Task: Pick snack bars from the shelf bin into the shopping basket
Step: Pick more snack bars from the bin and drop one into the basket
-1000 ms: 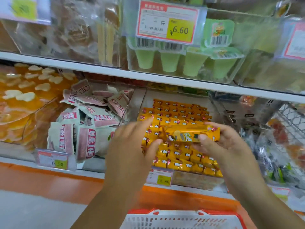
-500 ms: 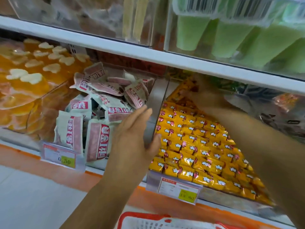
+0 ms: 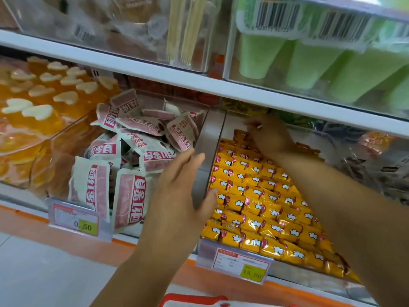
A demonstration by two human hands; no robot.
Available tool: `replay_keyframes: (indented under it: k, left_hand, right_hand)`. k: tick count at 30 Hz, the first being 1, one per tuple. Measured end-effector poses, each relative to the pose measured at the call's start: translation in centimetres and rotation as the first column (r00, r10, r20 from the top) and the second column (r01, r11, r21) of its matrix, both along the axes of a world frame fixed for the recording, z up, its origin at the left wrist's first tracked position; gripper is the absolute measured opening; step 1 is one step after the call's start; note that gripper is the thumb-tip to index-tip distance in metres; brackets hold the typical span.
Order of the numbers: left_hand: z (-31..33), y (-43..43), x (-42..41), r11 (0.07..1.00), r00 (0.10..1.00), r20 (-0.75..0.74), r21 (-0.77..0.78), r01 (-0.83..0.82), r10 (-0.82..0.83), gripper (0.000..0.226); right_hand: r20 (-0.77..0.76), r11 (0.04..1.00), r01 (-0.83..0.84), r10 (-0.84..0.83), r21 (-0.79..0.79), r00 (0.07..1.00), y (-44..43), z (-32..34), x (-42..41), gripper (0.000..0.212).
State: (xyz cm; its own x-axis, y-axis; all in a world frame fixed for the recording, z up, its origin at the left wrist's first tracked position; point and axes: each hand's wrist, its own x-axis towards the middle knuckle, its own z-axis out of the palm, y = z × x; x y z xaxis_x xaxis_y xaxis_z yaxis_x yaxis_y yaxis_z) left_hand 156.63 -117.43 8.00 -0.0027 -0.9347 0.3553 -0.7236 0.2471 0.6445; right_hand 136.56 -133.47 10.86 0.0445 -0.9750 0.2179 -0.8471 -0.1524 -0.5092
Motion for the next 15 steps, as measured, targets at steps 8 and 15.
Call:
replay_keyframes:
  k: [8,15]
  left_hand:
    - [0.3,0.7,0.1,0.997,0.998,-0.046,0.050,0.051,-0.049,0.072]
    - [1.1,2.1,0.0,0.996,0.997,-0.034,0.041,0.076,-0.074,0.072]
  right_hand:
    - [-0.341,0.994,0.108,-0.094,0.022,0.935,-2.7,-1.8,0.7,0.019]
    - [-0.091,0.974,0.129,-0.148,-0.188,0.985,2.3,0.0,1.4,0.017]
